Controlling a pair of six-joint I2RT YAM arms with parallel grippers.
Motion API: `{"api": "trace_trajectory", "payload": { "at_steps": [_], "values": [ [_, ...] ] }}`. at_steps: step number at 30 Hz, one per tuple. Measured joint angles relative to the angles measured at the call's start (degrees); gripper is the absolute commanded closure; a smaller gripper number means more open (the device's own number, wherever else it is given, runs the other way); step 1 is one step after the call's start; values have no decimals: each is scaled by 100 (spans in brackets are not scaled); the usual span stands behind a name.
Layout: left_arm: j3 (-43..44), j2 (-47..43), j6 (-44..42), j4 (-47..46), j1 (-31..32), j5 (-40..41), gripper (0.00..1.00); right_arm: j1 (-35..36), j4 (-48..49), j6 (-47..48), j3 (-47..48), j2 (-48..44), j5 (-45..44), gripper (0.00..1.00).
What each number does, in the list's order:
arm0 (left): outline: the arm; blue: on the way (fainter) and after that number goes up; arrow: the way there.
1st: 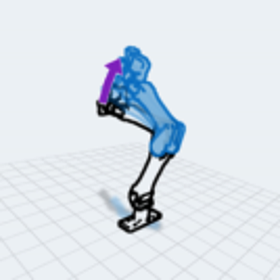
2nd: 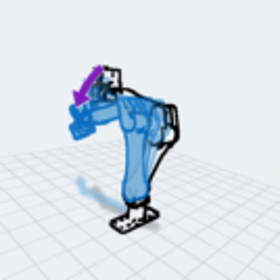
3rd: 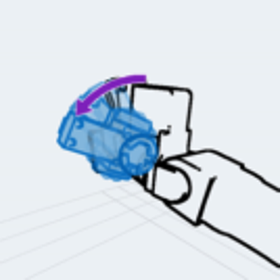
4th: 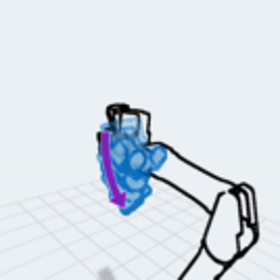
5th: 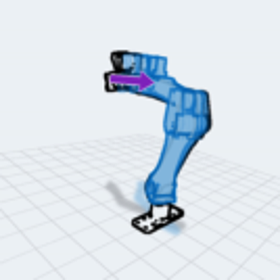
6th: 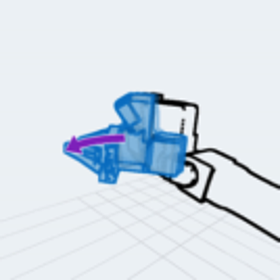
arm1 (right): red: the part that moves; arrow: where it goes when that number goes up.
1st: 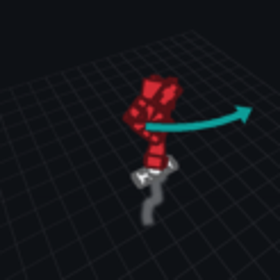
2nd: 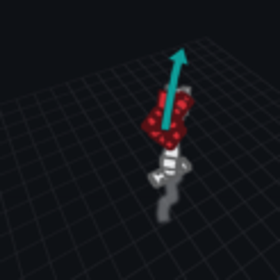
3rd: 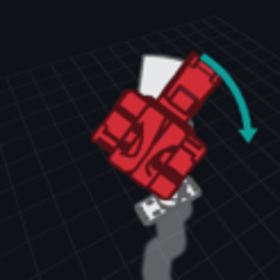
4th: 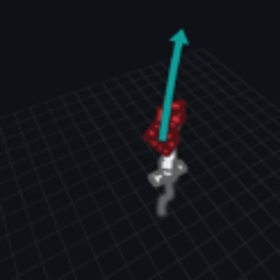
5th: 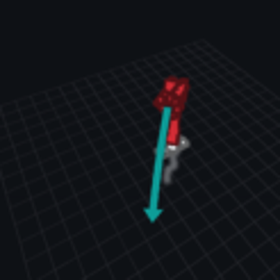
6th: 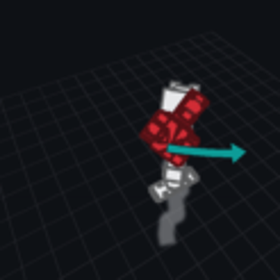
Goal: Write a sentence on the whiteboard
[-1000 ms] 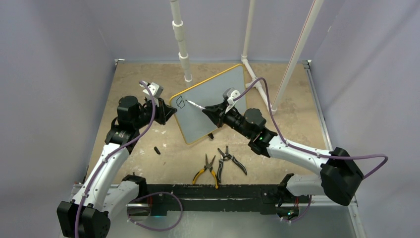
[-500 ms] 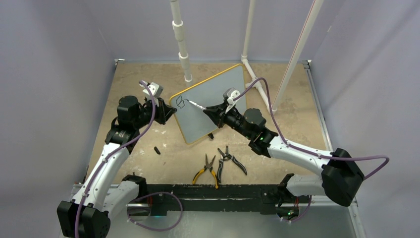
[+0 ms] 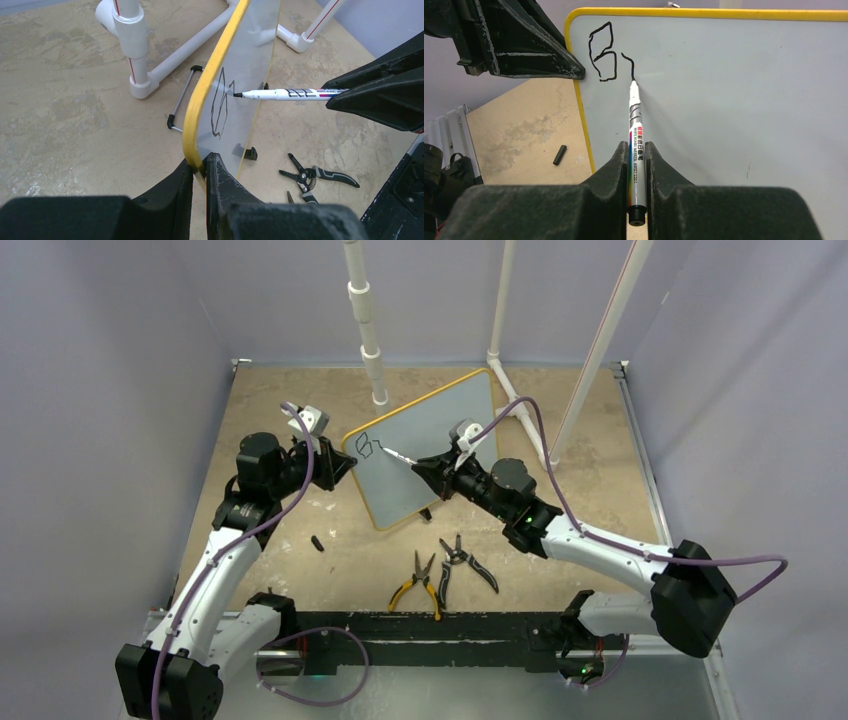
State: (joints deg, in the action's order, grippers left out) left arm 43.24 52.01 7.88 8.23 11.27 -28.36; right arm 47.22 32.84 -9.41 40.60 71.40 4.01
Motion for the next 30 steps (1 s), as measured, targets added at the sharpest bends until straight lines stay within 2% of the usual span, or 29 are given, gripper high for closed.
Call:
{"api": "trace_trajectory", "payload": {
  "at_steps": [30],
  "values": [
    [-4, -2, 2, -26, 0, -105, 100, 0, 275, -46, 0, -17, -50, 100]
  ]
}}
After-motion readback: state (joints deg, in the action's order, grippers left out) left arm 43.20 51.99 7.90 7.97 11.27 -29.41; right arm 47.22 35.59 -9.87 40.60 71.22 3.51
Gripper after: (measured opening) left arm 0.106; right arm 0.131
